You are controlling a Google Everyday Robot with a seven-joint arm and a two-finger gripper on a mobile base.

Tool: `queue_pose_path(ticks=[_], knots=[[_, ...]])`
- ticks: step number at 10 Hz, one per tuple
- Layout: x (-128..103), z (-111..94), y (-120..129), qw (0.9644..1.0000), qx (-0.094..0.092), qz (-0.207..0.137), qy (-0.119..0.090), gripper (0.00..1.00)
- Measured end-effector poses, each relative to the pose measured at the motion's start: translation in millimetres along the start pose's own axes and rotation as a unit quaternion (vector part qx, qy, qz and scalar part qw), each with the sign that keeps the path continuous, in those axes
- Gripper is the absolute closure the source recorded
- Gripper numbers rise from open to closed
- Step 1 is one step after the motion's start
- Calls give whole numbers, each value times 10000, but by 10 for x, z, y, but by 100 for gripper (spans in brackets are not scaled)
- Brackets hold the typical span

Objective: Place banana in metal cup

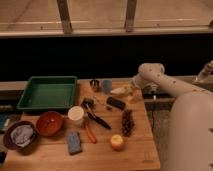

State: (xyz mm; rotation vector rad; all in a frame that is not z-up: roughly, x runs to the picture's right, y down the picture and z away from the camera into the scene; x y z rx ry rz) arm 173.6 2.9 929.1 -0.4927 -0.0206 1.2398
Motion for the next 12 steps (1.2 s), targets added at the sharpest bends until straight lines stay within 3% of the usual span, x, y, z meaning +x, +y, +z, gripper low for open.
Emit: queue_pose_path(ticks=[2,7,12], knots=[[-60,-371,-123,9994,125,-79,-321,100],[-339,-794,-101,9959,91,-388,-816,100],[-525,-1054,195,9871,-512,-931,-1198,100]])
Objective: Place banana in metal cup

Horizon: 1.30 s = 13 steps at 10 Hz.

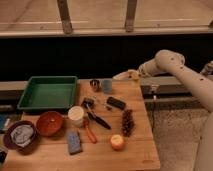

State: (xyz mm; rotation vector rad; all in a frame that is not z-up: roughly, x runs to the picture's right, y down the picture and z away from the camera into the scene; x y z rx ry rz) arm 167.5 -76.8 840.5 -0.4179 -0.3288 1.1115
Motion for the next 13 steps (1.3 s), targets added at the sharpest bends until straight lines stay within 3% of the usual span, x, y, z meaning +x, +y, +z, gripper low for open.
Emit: queue_pose_path(ticks=[4,8,13], knots=[[-214,42,333,9980,-363,-501,-107,100],[-587,208,747,9928,-771,-899,-203,100],[-591,219,758,9926,-787,-898,-196,100]])
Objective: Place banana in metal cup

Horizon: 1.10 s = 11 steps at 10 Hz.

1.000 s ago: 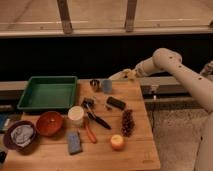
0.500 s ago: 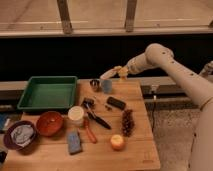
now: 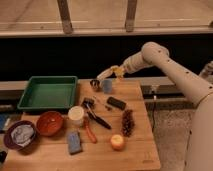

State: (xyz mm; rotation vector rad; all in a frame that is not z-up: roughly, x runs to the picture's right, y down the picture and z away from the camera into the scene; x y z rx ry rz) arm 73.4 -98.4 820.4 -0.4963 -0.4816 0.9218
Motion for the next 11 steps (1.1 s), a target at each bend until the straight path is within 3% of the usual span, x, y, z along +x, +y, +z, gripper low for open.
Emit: queue_pose_path(ticks=[2,6,11], knots=[[31,23,-1,10000,-60,-7,43,100],[-132,479,221,9983,-476,-275,198,100],[-240,942,469,9935,-906,-577,365,100]])
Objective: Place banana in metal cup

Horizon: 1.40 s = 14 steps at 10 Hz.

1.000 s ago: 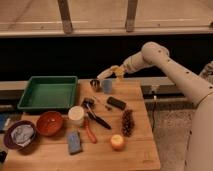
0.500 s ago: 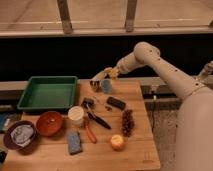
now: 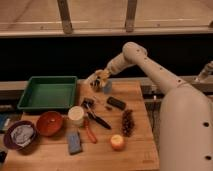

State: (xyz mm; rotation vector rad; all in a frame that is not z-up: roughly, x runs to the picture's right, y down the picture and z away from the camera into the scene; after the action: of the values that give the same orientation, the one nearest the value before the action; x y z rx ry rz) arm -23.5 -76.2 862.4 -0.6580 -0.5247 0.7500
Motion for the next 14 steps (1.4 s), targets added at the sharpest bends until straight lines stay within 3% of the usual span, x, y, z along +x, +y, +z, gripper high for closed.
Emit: queue_pose_path(ticks=[1,6,11,14], knots=[[-1,66,14,10000,24,-66,35,100],[-137,277,62,9966,638,-498,148,100],[-235,485,-18,9954,607,-657,336,100],[-220,664,-79,9943,505,-704,624,100]])
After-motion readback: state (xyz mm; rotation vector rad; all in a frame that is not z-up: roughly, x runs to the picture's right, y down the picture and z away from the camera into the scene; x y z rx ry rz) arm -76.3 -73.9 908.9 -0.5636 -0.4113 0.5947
